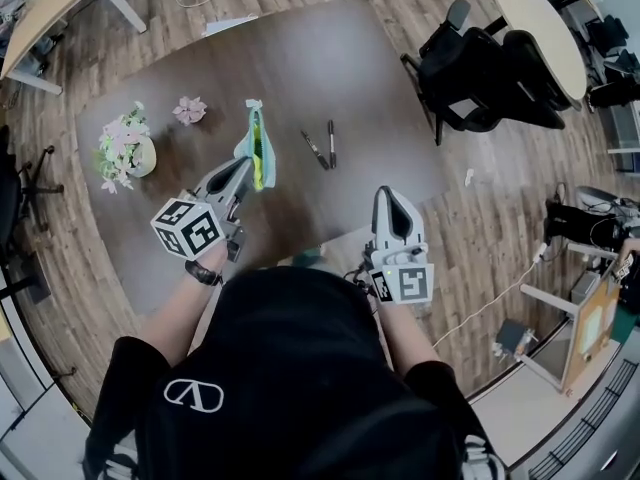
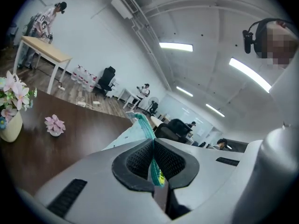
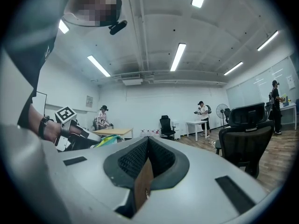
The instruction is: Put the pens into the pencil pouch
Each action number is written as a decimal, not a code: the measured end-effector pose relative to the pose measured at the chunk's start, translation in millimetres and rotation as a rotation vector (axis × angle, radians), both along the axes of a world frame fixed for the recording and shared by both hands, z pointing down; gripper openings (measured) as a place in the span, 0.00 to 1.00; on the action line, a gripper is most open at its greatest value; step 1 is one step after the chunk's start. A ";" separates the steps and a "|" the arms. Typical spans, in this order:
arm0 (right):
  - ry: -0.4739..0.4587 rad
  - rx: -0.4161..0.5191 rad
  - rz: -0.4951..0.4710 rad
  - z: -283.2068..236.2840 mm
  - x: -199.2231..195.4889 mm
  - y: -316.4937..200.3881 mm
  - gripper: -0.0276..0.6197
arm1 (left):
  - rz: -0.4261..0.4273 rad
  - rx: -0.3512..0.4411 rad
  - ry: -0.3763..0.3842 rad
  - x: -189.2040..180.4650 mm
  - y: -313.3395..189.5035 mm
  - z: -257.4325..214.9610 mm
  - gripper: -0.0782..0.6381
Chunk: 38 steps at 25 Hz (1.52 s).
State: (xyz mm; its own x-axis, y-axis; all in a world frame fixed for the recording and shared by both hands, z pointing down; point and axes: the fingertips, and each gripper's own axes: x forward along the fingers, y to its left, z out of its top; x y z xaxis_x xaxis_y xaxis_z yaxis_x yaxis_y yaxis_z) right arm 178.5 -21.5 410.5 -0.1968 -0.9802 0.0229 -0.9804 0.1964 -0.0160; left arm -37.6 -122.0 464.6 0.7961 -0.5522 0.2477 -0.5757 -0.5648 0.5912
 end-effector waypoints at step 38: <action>0.127 -1.440 -0.106 380.2 -8.7 -171.3 0.28 | -0.083 -0.033 0.033 -33.3 17.0 33.8 0.13</action>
